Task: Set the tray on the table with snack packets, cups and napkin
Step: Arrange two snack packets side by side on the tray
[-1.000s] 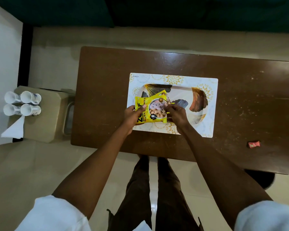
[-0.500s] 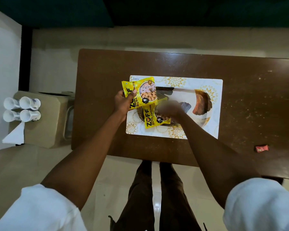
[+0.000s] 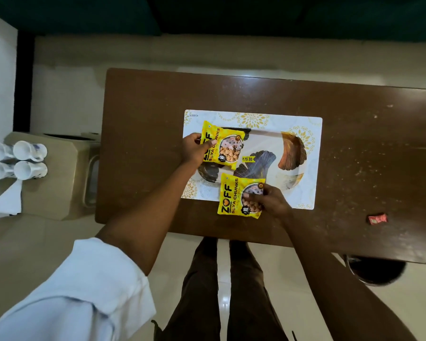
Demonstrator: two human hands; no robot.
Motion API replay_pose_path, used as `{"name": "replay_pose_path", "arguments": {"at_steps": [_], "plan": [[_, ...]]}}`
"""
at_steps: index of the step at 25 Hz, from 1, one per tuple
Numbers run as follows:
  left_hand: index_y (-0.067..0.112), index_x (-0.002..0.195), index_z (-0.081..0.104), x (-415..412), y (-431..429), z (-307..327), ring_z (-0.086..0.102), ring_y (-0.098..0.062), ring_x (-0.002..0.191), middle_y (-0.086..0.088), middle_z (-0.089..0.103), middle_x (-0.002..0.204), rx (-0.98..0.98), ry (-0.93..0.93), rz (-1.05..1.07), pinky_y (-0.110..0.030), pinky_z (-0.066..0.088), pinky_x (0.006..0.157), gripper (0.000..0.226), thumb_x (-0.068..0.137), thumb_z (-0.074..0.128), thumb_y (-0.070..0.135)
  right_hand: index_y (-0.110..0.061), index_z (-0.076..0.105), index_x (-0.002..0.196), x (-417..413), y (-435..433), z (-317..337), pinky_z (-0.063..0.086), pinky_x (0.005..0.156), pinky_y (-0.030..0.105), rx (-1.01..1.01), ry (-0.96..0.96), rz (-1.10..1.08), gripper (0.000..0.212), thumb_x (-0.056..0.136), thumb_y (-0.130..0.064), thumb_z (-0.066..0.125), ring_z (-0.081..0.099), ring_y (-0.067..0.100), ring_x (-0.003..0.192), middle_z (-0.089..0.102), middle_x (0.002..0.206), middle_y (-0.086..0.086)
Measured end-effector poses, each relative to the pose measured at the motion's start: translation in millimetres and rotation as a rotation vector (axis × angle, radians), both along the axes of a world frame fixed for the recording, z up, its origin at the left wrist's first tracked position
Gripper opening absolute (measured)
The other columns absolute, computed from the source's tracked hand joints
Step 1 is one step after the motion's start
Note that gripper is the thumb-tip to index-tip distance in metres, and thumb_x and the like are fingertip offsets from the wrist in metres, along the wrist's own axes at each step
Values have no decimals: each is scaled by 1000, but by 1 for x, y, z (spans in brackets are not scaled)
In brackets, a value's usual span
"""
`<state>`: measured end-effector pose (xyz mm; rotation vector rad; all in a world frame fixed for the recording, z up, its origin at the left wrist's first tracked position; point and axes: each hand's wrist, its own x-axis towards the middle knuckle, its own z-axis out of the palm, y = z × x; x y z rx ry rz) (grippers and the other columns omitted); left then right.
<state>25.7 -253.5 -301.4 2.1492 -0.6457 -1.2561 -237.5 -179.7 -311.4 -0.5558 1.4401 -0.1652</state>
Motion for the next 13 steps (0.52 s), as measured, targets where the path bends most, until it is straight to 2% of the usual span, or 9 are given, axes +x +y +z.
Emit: {"name": "replay_pose_path", "arguments": {"at_steps": [1,3,5,8,10,13], "plan": [[-8,111,73,0,-4,1,66,-22,87,-25,76,108,-8,-10,6,-38,58,79,36,85,85,13,10,69,117,2,3,0,57,95,63,9,-10,-30,41,81,0,84,70,38,93,72,114,35],[-9,113,72,1,-10,3,67,-22,89,-27,76,110,-12,-28,10,-45,60,85,37,85,85,12,9,69,114,7,6,-2,55,95,66,8,-36,-56,37,81,0,84,68,41,93,73,110,35],[-10,115,69,2,-14,4,66,-24,90,-29,74,113,-3,-33,7,-49,59,88,40,86,85,13,3,72,106,13,6,-1,59,88,58,-12,-56,-66,28,81,-2,85,69,38,87,77,95,26],[-11,119,64,4,-16,5,64,-26,91,-30,71,113,19,-24,-28,-52,58,91,46,87,85,16,9,69,116,22,1,1,63,61,31,-39,-44,-76,41,82,-5,86,73,23,64,79,80,8],[-5,119,61,5,-12,7,62,-25,92,-23,67,108,26,-37,-9,-47,56,90,48,88,84,23,9,67,120,26,-4,1,60,57,28,-62,-43,-99,45,83,-6,86,72,19,59,79,85,12],[10,101,50,7,7,7,55,-22,86,-14,62,96,14,-114,155,-41,49,82,36,99,69,40,13,63,122,38,-19,0,58,64,33,-98,-78,-96,46,85,-6,84,67,22,58,74,92,23]]}}
